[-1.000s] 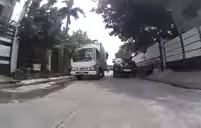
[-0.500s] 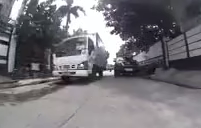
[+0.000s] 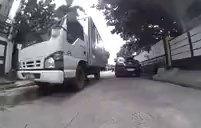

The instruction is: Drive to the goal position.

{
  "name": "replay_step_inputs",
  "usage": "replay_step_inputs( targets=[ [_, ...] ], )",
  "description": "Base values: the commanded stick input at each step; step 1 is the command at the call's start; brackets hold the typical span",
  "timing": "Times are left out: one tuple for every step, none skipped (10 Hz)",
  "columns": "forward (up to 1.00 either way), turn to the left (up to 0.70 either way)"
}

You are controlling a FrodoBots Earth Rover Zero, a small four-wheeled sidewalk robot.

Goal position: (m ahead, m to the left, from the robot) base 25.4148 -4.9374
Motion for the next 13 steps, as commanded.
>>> replay_step_inputs(
  targets=[
    [0.5, -0.5],
    [0.5, -0.5],
    [0.5, -0.5],
    [0.5, -0.5],
    [0.5, -0.5],
    [0.5, -0.5],
    [0.5, -0.5],
    [0.5, -0.5],
    [0.5, -0.25],
    [0.5, 0.0],
    [0.5, 0.0],
    [0.5, 0.0],
    [0.5, 0.0]
  ],
)
